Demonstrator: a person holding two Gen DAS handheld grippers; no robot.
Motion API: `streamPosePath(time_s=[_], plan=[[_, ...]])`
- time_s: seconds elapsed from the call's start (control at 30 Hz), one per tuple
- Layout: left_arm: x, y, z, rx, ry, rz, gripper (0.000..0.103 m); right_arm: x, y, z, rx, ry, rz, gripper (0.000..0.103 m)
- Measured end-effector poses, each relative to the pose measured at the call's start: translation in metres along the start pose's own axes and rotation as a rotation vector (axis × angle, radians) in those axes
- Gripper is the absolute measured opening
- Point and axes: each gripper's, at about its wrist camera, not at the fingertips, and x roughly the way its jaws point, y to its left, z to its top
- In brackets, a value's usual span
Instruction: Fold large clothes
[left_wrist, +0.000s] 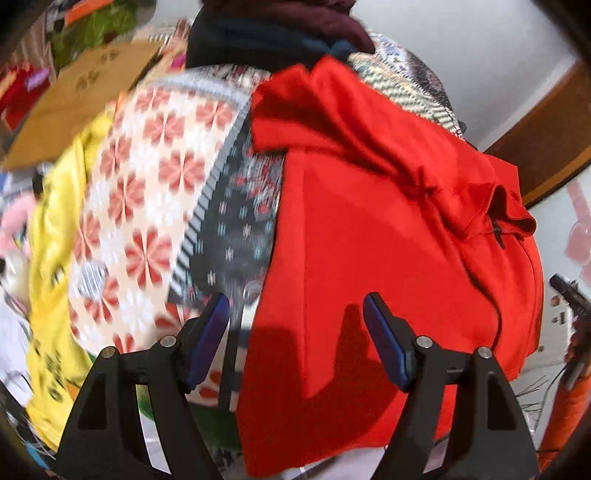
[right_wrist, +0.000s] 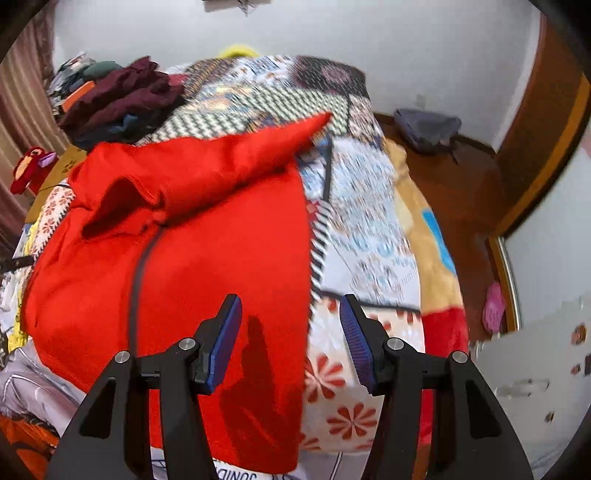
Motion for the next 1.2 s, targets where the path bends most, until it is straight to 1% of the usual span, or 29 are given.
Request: streamPosePath(time_s=[0.07,0.17,0.27,0.33,0.47,0.53,0.57,0.6,0.63,0.67,0.7,0.77,0.8,0.87,0.97,1.03,1.13,1.2], plan=[[0.009,0.009,-0.007,-0.052,0.029,-0.034,0.074,0.008,-0.004,-0.006,0.017,0.030,0.008,0.051],[0.014,0.013,-0.017,-0.105,0.022,-0.097,0.074,0.016,-0.009,-0.014,0.064,0.053,0.058,0.051],[0.014,0.003,-0.022,-0.089,0.032,-0.149,0.075,0.015,-0.010,-0.017,0.091,0.046,0.101,0.051],[0.015,-0.006,-0.025,-0.069,0.036,-0.155,0.075,0.016,-0.006,-0.018,0.087,0.044,0.132,0.051],[0.015,-0.014,-0.029,-0.085,0.021,-0.143,0.074,0.016,0.012,-0.021,0.027,0.012,0.136,0.051],[0.015,-0.021,-0.030,-0.083,0.012,-0.142,0.064,0.019,0.019,-0.022,0.015,-0.006,0.111,0.051],[0.013,-0.023,-0.029,-0.078,0.010,-0.151,0.055,0.020,0.022,-0.023,0.009,-0.020,0.098,0.051],[0.012,-0.026,-0.028,-0.070,0.009,-0.158,0.044,0.020,0.023,-0.023,0.007,-0.027,0.097,0.047],[0.013,-0.029,-0.026,-0.062,0.010,-0.163,0.039,0.020,0.023,-0.022,0.008,-0.033,0.104,0.044],[0.011,-0.033,-0.025,-0.051,0.011,-0.167,0.029,0.019,0.023,-0.021,0.012,-0.037,0.121,0.036],[0.010,-0.038,-0.024,-0.038,0.010,-0.170,0.021,0.019,0.023,-0.019,0.016,-0.040,0.127,0.029],[0.008,-0.045,-0.020,-0.012,0.003,-0.162,0.017,0.017,0.021,-0.016,0.026,-0.047,0.149,0.022],[0.007,-0.049,-0.018,0.001,-0.003,-0.159,0.014,0.017,0.022,-0.016,0.028,-0.049,0.156,0.019],[0.004,-0.054,-0.015,0.015,-0.016,-0.162,0.010,0.015,0.020,-0.015,0.038,-0.056,0.180,0.017],[-0.005,-0.058,-0.007,0.017,-0.037,-0.190,0.007,0.010,0.018,-0.012,0.059,-0.073,0.206,0.014],[-0.011,-0.059,0.001,0.024,-0.064,-0.190,0.006,0.004,0.019,-0.009,0.063,-0.107,0.207,0.014],[-0.019,-0.061,0.016,0.032,-0.101,-0.179,0.005,-0.010,0.025,0.005,0.039,-0.167,0.204,0.014],[-0.025,-0.061,0.028,0.029,-0.119,-0.194,0.004,-0.018,0.030,0.017,0.016,-0.200,0.207,0.013]])
